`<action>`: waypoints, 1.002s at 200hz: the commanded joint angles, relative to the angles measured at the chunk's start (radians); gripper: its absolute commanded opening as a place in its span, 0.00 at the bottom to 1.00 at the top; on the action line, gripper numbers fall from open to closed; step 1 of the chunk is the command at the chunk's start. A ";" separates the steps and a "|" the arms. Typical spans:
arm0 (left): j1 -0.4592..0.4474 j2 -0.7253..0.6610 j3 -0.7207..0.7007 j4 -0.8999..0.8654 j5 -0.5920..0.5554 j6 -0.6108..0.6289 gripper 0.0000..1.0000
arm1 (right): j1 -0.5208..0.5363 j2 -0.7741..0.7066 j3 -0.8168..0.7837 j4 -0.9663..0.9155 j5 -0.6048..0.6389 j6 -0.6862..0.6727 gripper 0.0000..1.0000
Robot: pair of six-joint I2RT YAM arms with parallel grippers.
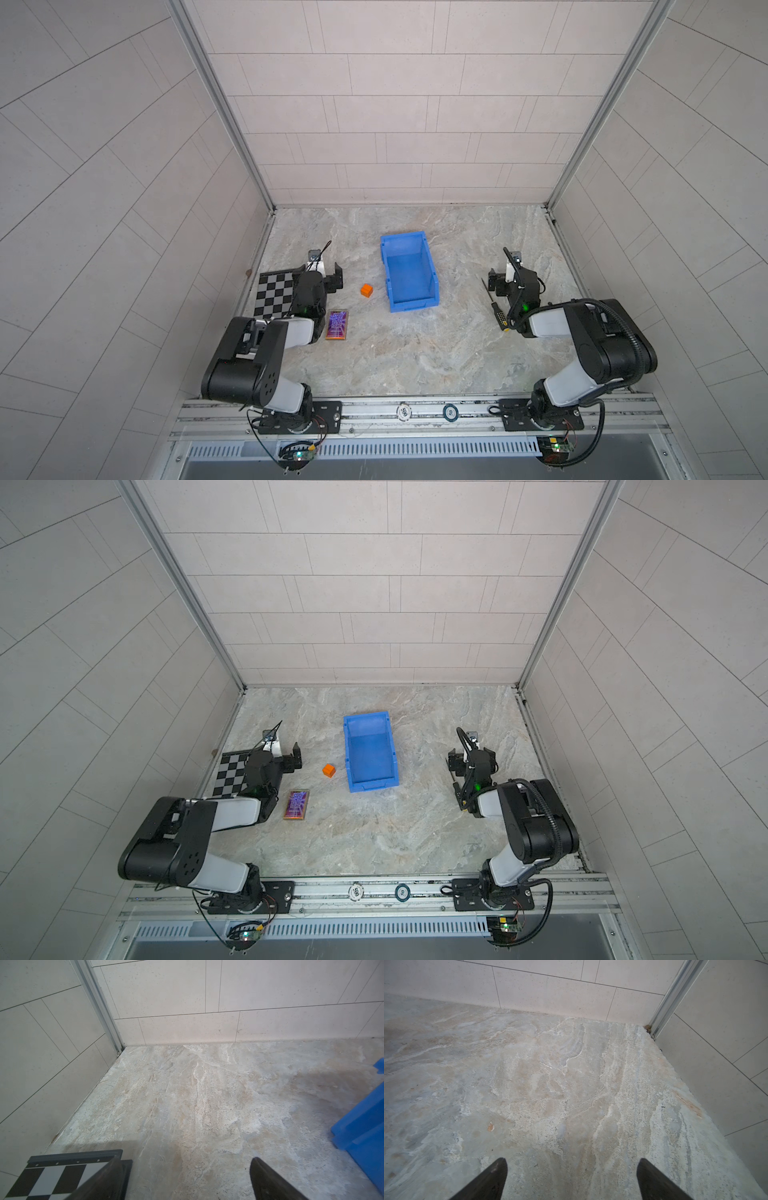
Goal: Put the screwdriver in the bin
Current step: Pick up the screwdriver from the middle-right of the table.
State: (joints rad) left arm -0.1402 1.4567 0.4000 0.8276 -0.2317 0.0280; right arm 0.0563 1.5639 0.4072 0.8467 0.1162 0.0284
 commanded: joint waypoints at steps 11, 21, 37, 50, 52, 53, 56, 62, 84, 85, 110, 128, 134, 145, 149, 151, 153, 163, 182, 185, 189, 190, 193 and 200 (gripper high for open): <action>-0.101 -0.081 0.208 -0.330 -0.239 0.083 0.99 | -0.008 -0.089 0.056 -0.163 0.020 0.014 0.99; -0.128 -0.115 0.233 -0.370 -0.244 0.109 0.99 | -0.010 -0.128 0.069 -0.223 0.013 0.024 0.99; -0.141 -0.188 0.283 -0.452 -0.236 0.067 1.00 | -0.012 -0.200 0.104 -0.348 -0.007 0.033 0.99; -0.139 -0.242 0.338 -0.548 -0.222 0.021 0.99 | -0.013 -0.263 0.163 -0.504 -0.021 0.050 0.99; -0.139 -0.248 0.346 -0.562 -0.217 0.017 0.99 | -0.013 -0.269 0.173 -0.528 -0.024 0.052 0.99; -0.139 -0.251 0.350 -0.570 -0.214 0.014 0.99 | -0.013 -0.275 0.178 -0.539 -0.026 0.053 0.99; -0.139 -0.262 0.360 -0.594 -0.203 0.007 1.00 | -0.013 -0.290 0.195 -0.576 -0.028 0.056 0.99; -0.139 -0.278 0.379 -0.636 -0.183 -0.005 1.00 | -0.013 -0.315 0.230 -0.641 -0.035 0.064 0.99; -0.139 -0.310 0.459 -0.782 -0.107 -0.095 0.99 | -0.018 -0.385 0.346 -0.852 -0.035 0.127 0.99; -0.139 -0.310 0.464 -0.790 -0.104 -0.098 1.00 | -0.018 -0.387 0.351 -0.860 -0.034 0.128 0.99; -0.139 -0.302 0.560 -0.929 0.011 -0.180 0.99 | -0.019 -0.419 0.468 -1.040 -0.065 0.166 0.99; -0.139 -0.316 0.553 -0.919 0.074 -0.226 1.00 | -0.019 -0.421 0.531 -1.144 -0.115 0.200 0.99; -0.139 -0.322 0.553 -0.920 0.087 -0.236 0.99 | -0.019 -0.420 0.551 -1.187 -0.122 0.222 0.99; -0.139 -0.330 0.551 -0.920 0.098 -0.247 1.00 | -0.019 -0.404 0.589 -1.266 -0.165 0.242 0.99; -0.139 -0.333 0.550 -0.921 0.100 -0.249 1.00 | -0.019 -0.395 0.601 -1.292 -0.185 0.244 0.99; -0.139 -0.334 0.550 -0.922 0.100 -0.249 0.99 | -0.019 -0.392 0.607 -1.303 -0.195 0.245 0.99; -0.139 -0.335 0.550 -0.923 0.101 -0.249 0.99 | -0.019 -0.388 0.612 -1.314 -0.203 0.247 0.99; -0.139 -0.338 0.552 -0.932 0.101 -0.249 1.00 | -0.019 -0.375 0.629 -1.348 -0.237 0.247 0.99; -0.139 -0.337 0.565 -0.953 0.093 -0.264 1.00 | -0.019 -0.379 0.627 -1.353 -0.255 0.262 0.99; -0.139 -0.338 0.564 -0.955 0.089 -0.270 1.00 | -0.019 -0.379 0.625 -1.353 -0.263 0.264 0.99; -0.139 -0.338 0.563 -0.955 0.080 -0.276 0.99 | -0.019 -0.381 0.623 -1.355 -0.277 0.268 0.99; -0.139 -0.338 0.562 -0.955 0.078 -0.278 0.99 | -0.019 -0.381 0.623 -1.356 -0.281 0.268 0.99; -0.139 -0.337 0.561 -0.955 0.074 -0.281 0.99 | -0.019 -0.380 0.624 -1.360 -0.290 0.269 0.99; -0.139 -0.336 0.559 -0.956 0.065 -0.284 0.99 | -0.019 -0.378 0.625 -1.373 -0.316 0.271 0.99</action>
State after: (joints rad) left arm -0.2817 1.1370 0.9440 -0.0990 -0.1562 -0.2153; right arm 0.0425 1.1866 1.0225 -0.4282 -0.1059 0.2642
